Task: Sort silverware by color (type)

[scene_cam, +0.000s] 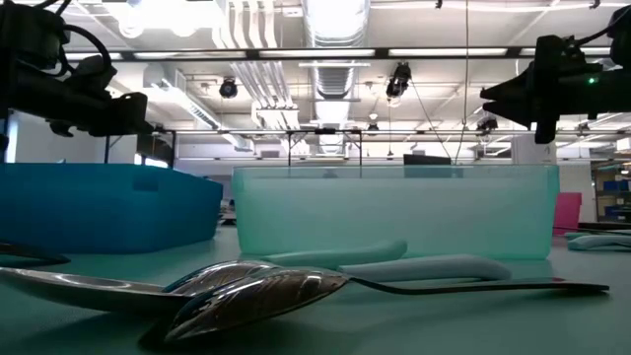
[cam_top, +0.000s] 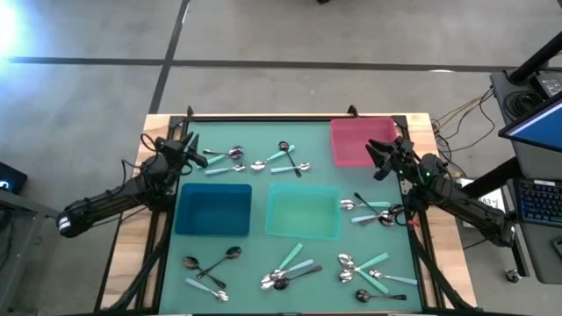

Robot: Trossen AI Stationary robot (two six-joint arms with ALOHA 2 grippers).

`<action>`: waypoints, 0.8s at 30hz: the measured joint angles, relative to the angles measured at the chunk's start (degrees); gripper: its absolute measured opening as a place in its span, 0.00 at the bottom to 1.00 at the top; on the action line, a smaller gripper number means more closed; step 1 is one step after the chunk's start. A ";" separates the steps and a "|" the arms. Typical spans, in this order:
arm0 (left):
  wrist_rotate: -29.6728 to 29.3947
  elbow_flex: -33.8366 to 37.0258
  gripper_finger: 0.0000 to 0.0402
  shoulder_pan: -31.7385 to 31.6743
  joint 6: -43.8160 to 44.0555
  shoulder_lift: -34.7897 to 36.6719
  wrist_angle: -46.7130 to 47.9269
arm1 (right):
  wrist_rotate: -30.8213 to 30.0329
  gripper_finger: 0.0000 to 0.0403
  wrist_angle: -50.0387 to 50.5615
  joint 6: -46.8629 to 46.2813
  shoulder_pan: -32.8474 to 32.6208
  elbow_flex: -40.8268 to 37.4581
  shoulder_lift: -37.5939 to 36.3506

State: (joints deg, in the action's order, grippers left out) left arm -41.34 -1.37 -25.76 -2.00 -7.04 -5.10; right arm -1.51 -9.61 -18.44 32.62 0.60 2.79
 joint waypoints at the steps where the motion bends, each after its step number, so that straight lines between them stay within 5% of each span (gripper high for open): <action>1: -0.01 0.00 0.19 0.00 0.00 0.00 0.01 | 0.00 0.35 0.00 0.00 0.02 0.00 0.00; 24: -0.02 0.00 0.19 0.00 0.00 0.00 0.02 | 0.00 0.35 -0.46 2.52 0.02 0.00 0.02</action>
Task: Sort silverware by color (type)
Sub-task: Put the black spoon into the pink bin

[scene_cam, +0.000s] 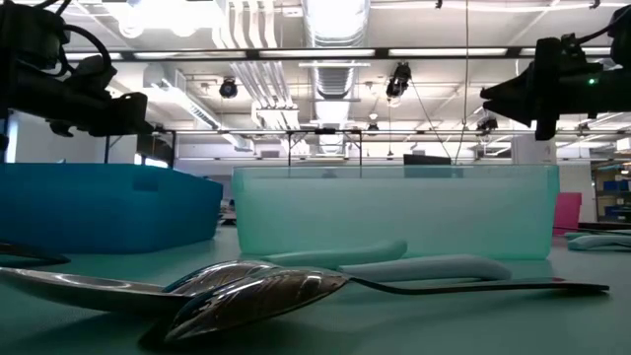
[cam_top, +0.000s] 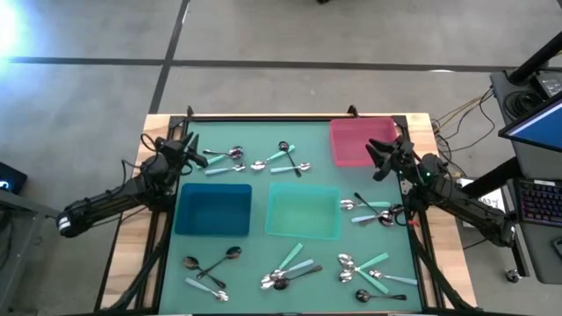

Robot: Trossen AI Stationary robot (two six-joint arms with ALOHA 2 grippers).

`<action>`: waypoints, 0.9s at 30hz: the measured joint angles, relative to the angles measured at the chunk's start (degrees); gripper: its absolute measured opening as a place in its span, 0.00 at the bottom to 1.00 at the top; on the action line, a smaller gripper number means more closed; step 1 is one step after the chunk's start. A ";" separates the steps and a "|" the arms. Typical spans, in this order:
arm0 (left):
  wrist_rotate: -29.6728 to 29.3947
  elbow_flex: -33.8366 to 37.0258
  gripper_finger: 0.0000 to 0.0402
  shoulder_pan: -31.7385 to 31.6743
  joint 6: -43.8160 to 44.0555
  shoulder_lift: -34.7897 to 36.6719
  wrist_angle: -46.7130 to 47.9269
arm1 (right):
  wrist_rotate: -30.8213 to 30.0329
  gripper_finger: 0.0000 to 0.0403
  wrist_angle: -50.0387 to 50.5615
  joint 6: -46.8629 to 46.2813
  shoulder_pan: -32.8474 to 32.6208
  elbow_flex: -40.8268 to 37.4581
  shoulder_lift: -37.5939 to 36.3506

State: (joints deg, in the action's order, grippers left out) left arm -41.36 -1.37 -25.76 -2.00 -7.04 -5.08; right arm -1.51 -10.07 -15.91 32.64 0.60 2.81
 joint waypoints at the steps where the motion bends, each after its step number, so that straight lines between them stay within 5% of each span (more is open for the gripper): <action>1: 0.00 0.00 0.19 0.00 0.00 -0.01 -0.01 | 0.01 0.35 -0.10 -1.90 0.00 0.00 -0.01; 18: 0.02 0.00 0.19 0.00 0.00 -0.01 0.00 | 0.40 0.35 -12.53 -11.37 0.00 0.13 0.51; 27: 0.00 0.00 0.19 0.00 0.00 -0.01 0.00 | 1.97 0.35 -11.82 -13.46 -0.02 3.60 8.50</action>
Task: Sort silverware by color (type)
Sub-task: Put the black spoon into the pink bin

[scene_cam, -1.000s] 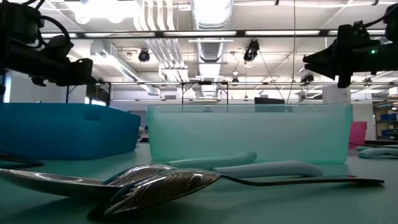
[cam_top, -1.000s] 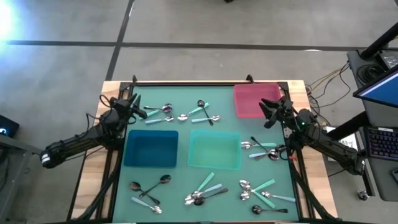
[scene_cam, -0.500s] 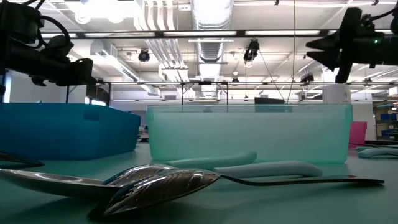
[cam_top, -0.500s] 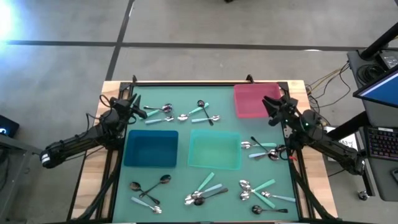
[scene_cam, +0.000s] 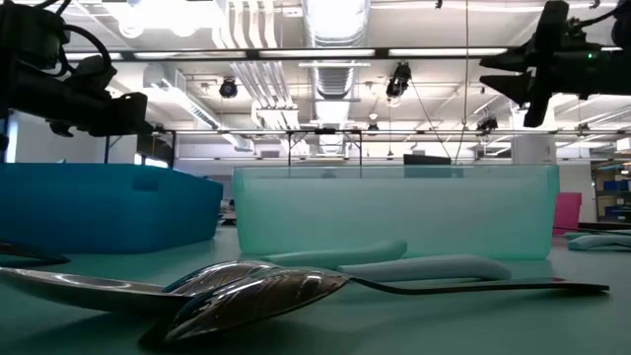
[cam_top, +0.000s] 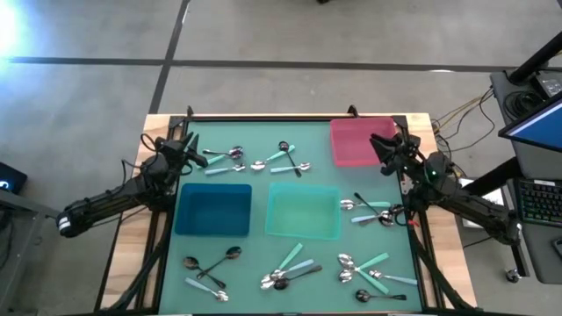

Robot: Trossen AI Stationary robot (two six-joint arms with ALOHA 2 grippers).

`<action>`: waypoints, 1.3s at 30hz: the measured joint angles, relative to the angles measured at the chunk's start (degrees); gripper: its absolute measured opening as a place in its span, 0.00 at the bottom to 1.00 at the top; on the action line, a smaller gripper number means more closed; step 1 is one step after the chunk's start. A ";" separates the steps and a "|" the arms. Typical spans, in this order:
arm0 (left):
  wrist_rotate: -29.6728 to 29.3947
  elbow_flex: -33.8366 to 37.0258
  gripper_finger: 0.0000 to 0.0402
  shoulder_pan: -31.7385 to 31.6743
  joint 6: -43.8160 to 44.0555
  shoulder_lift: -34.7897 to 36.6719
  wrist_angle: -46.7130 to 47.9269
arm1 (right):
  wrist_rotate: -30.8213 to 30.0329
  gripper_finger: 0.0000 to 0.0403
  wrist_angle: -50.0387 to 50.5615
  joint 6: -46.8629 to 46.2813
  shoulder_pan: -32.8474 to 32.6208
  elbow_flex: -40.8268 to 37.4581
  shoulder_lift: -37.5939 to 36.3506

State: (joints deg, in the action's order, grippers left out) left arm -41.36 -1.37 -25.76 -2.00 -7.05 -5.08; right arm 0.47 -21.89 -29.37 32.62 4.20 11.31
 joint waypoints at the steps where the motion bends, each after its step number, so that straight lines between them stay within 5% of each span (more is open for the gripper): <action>1: 0.02 0.00 0.19 0.00 0.00 0.00 0.00 | 0.00 0.35 0.45 0.31 0.02 0.87 1.37; 11: 0.00 0.00 0.19 0.00 0.00 0.02 0.00 | 0.00 0.35 11.34 4.53 0.01 10.70 14.38; 30: 0.02 0.00 0.19 0.00 0.00 0.00 0.00 | 0.14 0.35 63.36 2.20 -0.11 32.05 27.27; 39: 0.01 0.00 0.19 0.00 0.00 0.00 0.00 | 13.18 0.35 67.78 3.02 -0.96 33.17 32.91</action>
State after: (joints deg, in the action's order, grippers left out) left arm -41.36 -1.37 -25.76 -2.00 -7.05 -5.08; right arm 13.65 45.89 -26.35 31.66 37.36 44.22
